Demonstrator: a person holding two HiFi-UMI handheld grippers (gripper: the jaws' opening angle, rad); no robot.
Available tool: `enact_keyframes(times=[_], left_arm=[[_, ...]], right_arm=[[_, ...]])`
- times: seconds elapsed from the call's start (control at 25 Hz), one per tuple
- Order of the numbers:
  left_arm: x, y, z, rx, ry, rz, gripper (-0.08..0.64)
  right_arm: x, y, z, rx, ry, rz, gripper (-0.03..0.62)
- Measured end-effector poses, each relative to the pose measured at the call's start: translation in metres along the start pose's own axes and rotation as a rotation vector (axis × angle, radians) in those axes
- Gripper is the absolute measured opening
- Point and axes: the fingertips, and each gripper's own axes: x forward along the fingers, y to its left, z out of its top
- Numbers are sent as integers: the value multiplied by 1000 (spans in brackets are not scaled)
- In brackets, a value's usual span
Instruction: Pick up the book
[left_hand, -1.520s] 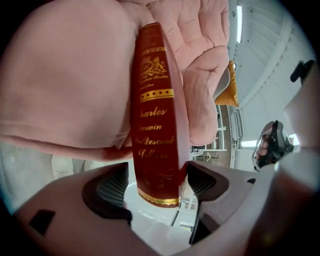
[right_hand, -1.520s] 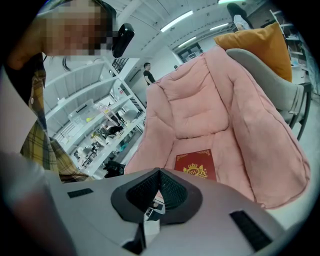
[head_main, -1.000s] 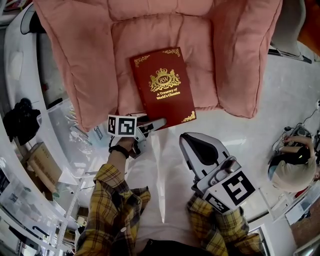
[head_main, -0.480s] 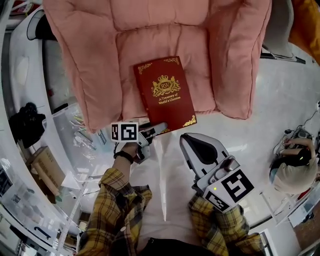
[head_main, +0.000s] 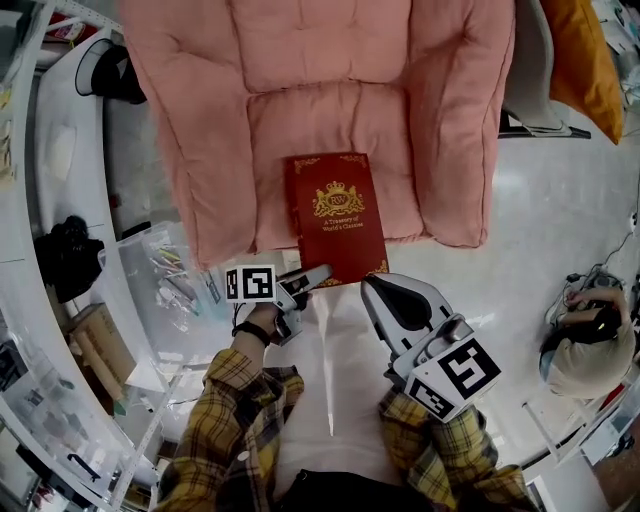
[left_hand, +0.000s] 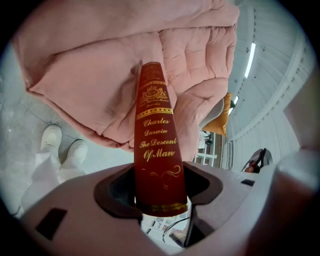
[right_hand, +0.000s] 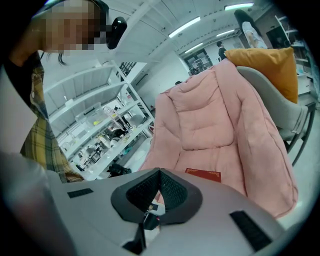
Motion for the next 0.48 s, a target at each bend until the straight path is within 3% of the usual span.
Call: enact_keyframes(times=[0.48], left_arm=[[-36,-77,-2,-12,-101,-77,245]], right_arm=[[-30,45,43,-76,-31,4,14]])
